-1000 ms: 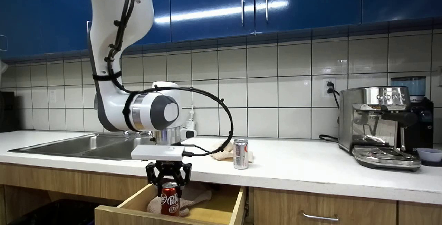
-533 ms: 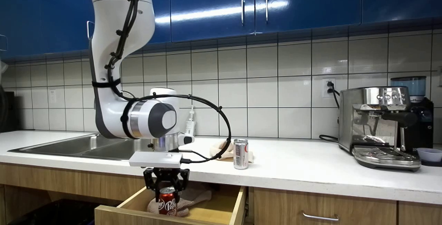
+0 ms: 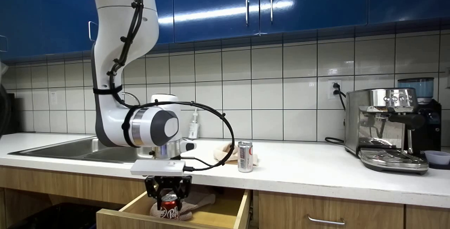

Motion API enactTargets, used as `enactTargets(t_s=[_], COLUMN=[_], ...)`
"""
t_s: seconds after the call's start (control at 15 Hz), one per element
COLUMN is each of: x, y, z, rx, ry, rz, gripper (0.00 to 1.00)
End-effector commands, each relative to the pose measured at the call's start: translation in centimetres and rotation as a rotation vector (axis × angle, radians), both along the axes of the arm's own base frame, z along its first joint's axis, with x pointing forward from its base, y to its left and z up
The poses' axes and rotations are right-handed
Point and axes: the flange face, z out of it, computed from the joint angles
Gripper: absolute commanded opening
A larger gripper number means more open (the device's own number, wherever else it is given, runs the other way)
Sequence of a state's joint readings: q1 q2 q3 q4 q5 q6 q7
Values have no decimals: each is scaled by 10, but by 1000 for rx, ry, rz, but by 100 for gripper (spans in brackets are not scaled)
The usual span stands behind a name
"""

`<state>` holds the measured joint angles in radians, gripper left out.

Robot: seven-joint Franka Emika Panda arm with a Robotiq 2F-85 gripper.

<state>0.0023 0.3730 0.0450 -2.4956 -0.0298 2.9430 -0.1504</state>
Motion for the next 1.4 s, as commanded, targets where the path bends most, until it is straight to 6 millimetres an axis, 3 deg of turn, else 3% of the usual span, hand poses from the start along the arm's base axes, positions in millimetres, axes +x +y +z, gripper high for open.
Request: enactTargets(t_s=[0.0,0.4,0.47,0.53,0.67,1.33], x=[4,3,3,3,3,16], y=[2,3,3,3,4,1], z=[2,1,1,1,4,41], rx=[-7,-9,-10,-10,-5,1], ry=[-19,-16,-14,-13,-12,-51], rz=[40,55,55,57,60,20], gripper=[38,38,77,90,100,100])
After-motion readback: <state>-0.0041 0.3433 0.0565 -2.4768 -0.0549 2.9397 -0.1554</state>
